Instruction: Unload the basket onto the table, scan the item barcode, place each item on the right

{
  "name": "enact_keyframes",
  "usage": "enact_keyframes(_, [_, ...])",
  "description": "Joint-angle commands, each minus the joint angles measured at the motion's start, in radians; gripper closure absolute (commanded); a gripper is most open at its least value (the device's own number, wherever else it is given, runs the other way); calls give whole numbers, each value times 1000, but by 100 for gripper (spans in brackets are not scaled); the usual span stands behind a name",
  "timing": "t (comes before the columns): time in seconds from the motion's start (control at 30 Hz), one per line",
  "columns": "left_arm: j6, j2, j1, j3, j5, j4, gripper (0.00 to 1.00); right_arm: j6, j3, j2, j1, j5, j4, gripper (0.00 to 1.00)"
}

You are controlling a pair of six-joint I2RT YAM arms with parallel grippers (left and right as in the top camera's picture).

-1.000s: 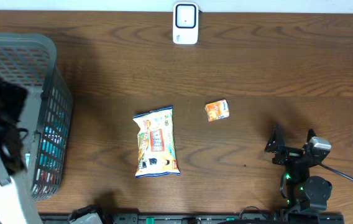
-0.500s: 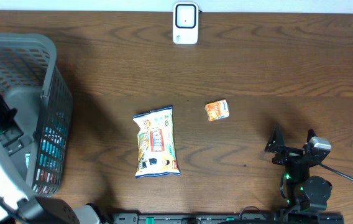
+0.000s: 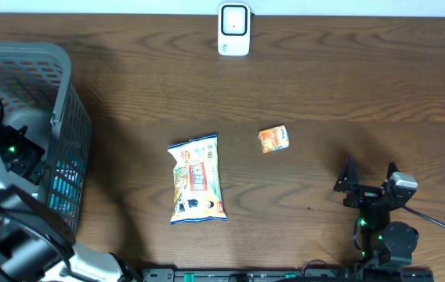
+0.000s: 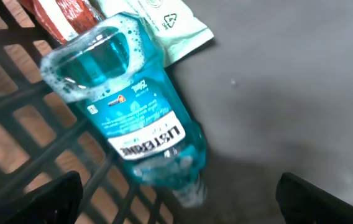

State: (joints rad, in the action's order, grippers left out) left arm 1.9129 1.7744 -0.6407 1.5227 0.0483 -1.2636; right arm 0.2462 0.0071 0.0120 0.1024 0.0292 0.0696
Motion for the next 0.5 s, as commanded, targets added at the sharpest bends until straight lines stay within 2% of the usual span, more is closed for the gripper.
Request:
enact_keyframes(0.0, [30, 77, -4, -2, -2, -8, 0, 11, -2, -6, -6, -1, 3, 1])
enact_keyframes(0.23, [-10, 181, -3, -5, 55, -12, 0, 11, -2, -6, -6, -1, 3, 1])
enact_keyframes(0.47, [-15, 193, -1, -78, 48, -10, 0, 11, -2, -5, -6, -1, 3, 1])
